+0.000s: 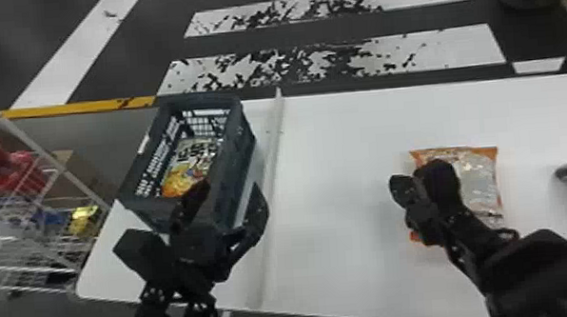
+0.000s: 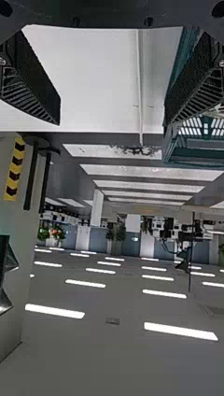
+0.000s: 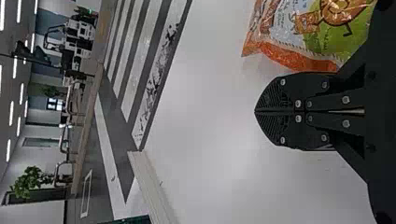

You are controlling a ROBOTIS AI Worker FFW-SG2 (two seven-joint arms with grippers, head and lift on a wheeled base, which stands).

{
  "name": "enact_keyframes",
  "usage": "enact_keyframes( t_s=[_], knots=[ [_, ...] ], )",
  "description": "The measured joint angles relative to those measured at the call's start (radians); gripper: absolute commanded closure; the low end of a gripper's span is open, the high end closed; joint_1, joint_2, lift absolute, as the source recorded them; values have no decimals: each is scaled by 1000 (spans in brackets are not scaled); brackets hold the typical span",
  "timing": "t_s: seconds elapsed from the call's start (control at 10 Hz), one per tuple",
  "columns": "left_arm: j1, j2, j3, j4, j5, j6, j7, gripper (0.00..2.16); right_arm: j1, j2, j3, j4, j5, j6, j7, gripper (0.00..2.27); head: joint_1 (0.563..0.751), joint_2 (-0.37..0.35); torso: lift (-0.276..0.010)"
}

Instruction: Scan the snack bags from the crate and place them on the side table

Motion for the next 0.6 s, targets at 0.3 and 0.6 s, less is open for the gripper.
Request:
enact_keyframes(
  t_s=[0.3, 0.6],
  knots=[
    [-1, 3, -2, 2, 1, 0, 0, 33, 26, -11, -13, -9, -1, 5, 1, 2243, 695, 218, -81],
    [-2, 3, -5, 7, 1, -3, 0, 33, 41, -29, -44, -24, -9, 7, 3, 2243, 695, 190, -81]
  ],
)
